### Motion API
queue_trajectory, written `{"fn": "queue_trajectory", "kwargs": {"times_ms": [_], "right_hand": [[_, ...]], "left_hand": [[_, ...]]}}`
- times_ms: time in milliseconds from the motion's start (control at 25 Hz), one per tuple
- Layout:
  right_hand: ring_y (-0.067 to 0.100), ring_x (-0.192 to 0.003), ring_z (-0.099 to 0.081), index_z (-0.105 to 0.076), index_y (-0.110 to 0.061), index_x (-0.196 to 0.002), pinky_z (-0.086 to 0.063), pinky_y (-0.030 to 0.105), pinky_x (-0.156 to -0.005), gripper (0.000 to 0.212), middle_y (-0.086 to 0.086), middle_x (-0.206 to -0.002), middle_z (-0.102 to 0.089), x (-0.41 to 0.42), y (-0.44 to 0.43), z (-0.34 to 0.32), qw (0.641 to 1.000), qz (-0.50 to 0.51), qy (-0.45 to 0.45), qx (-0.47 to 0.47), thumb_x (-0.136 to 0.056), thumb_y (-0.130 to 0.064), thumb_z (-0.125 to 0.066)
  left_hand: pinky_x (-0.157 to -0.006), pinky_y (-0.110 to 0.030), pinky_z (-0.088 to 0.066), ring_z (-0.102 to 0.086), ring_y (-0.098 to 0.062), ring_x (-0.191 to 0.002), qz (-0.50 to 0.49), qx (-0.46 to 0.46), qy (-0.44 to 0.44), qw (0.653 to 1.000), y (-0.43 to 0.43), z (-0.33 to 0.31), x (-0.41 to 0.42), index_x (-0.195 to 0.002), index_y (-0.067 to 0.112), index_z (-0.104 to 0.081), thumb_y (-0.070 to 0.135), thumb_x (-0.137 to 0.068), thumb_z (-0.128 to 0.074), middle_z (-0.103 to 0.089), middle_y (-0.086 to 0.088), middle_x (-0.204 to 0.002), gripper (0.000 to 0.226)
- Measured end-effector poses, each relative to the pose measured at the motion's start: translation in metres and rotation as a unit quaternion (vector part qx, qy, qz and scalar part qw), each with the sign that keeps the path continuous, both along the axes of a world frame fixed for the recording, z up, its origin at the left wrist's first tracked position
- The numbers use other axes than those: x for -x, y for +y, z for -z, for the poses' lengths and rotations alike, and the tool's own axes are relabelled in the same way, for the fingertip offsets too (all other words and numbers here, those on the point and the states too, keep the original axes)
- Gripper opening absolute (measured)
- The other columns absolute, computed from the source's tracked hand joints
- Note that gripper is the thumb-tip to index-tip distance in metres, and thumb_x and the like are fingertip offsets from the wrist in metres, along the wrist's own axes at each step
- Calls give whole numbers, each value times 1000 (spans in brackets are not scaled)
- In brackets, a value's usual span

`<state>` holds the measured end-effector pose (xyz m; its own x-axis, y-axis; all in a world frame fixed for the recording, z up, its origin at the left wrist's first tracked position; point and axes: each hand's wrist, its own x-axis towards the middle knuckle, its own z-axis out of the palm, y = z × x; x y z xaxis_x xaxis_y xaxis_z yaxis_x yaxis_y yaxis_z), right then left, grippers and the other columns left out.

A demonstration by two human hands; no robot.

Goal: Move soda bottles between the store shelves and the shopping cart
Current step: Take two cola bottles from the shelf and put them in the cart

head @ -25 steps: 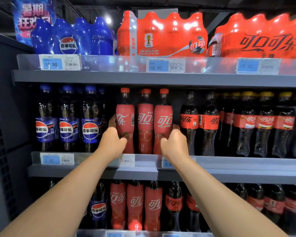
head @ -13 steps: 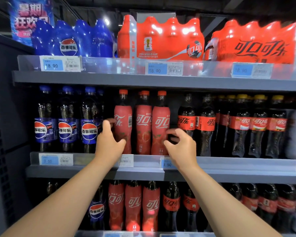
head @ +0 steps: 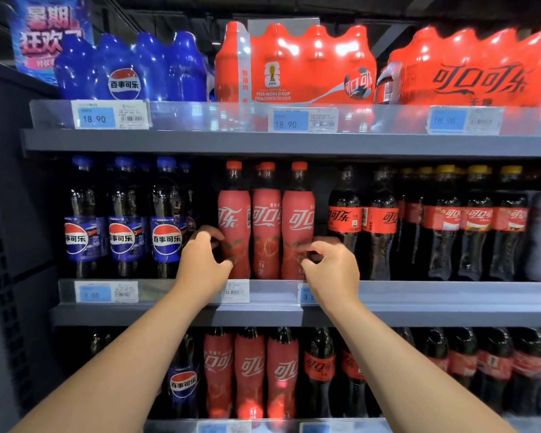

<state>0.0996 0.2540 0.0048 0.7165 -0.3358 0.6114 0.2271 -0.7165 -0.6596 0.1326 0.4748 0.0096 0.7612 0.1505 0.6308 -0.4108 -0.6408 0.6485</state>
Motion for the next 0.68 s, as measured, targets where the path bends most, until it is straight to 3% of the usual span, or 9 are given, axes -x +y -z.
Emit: {"fn": "queue_trajectory", "kwargs": {"times_ms": [120,280,360,440,560,680], "right_hand": [[14,-74,-56,-78,-30,-105,-39,24,-68,23,3,-114,-64,-1,0,0,1000,9,4,8,-87,-17,-71],[17,-84,-62,-79,-26,-102,-46,27,-71,21,2,-110,-68,-2,0,-1,1000,17,14,20,-86,-16,-69],[19,-91,-64,-79,-26,-99,-48,27,-75,19,1,-109,-70,-3,0,-2,1000,17,17,17,-85,-16,-69],[18,-94,-66,-80,-27,-98,-51,28,-78,20,-2,-106,-73,-3,1,-3,999,15,27,19,-85,-17,-69],[17,-88,-69,-81,-27,-97,-56,30,-77,20,-5,-98,-77,-1,2,-3,999,11,36,18,-85,-17,-67],[17,-84,-69,-81,-27,-96,-55,27,-72,21,-6,-95,-78,0,2,-3,999,15,35,14,-85,-15,-66]], "left_hand": [[-83,-24,-42,-56,-12,-100,6,13,14,1000,0,-3,0,-112,19,-51,15,-75,-84,-61,0,-111,50],[-76,-30,-50,-65,-21,-93,-9,7,76,997,-2,-7,-5,-116,8,-53,18,-75,-85,-68,-4,-103,53],[-66,-27,-50,-65,-20,-84,-24,-12,87,996,-2,-8,-6,-110,9,-53,18,-76,-84,-68,-5,-95,47],[-54,-19,-39,-58,-11,-72,-39,-29,83,995,-2,-8,-5,-98,14,-55,21,-77,-84,-64,-1,-85,37],[-49,-16,-31,-50,-4,-64,-58,-48,79,994,-4,-6,-3,-74,18,-56,25,-76,-86,-63,-1,-77,31],[-49,-18,-31,-50,-6,-61,-68,-44,76,994,-7,-7,0,-64,17,-56,31,-73,-89,-58,3,-65,37]]}}
